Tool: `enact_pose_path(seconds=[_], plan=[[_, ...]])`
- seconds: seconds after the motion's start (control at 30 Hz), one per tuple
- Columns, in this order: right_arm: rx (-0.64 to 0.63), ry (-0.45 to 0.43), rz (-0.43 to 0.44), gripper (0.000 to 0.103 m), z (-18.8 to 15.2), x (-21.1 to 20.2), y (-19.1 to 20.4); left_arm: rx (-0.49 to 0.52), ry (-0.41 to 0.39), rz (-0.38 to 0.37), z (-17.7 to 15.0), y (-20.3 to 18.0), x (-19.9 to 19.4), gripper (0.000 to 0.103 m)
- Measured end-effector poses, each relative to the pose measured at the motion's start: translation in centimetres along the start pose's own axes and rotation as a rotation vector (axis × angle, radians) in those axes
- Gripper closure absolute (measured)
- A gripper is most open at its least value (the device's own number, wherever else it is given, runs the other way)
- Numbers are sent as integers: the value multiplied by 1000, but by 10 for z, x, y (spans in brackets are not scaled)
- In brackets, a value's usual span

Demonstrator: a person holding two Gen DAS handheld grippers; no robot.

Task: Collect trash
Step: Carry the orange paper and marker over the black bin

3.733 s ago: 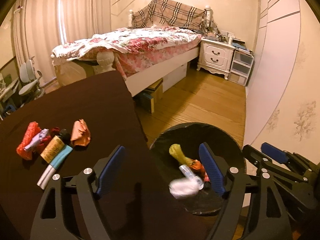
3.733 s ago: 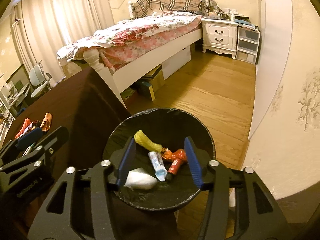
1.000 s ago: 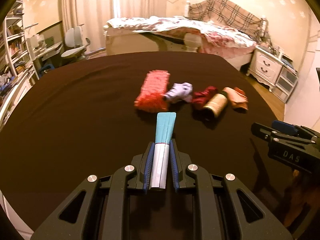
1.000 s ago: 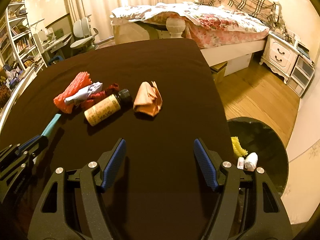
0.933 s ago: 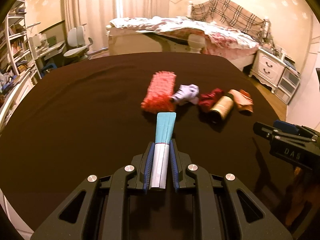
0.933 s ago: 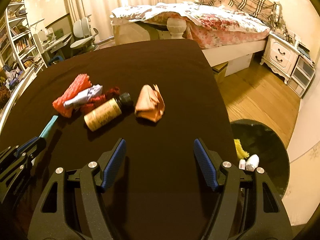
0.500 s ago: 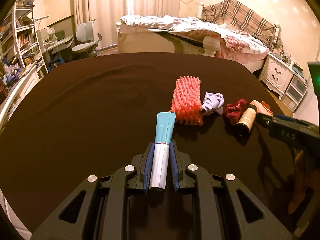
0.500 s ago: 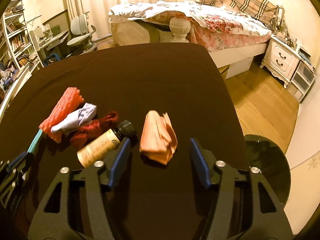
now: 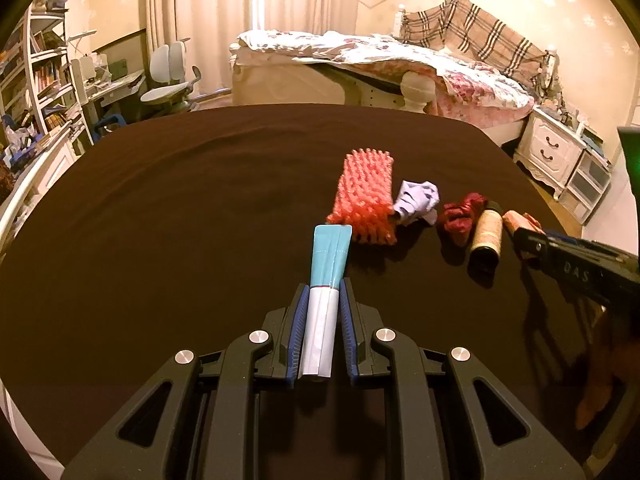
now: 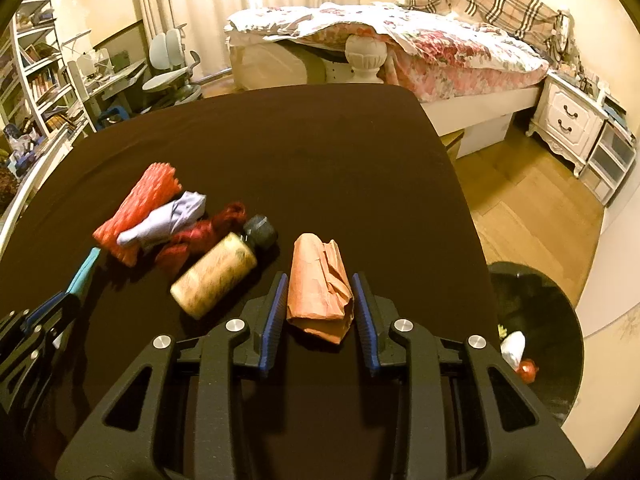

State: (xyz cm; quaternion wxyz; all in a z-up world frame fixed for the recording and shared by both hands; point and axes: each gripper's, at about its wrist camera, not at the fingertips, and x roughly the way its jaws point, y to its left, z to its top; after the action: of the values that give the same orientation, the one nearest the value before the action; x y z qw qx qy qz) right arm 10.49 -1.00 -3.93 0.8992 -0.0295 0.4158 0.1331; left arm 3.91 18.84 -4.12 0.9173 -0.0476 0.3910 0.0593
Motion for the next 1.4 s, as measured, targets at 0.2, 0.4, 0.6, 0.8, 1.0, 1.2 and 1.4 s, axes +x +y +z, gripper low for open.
enact_pose_path(seconds=[0.2, 0.4, 0.6, 0.8, 1.0, 1.2, 1.4], plan=[[1, -3, 15, 71, -22, -19, -7, 8, 0, -30, -8, -12, -7, 84], [11, -18, 21, 71, -38, -38, -15, 26, -7, -59, -14, -31, -15, 84], [35, -44, 7, 71, -46, -54, -32, 41, -10, -90, -17, -47, -22, 84], [64, -68, -24, 71, -53, -67, -53, 69, -16, -110, -22, -69, -26, 84], [116, -86, -53, 71, -61, -77, -78, 111, -28, -143, -23, -97, -30, 84], [169, -107, -92, 71, -66, -86, -104, 155, -46, -183, -21, -127, -34, 84], [215, -134, -158, 71, -72, -97, -135, 213, -59, -234, -17, -163, -34, 84]])
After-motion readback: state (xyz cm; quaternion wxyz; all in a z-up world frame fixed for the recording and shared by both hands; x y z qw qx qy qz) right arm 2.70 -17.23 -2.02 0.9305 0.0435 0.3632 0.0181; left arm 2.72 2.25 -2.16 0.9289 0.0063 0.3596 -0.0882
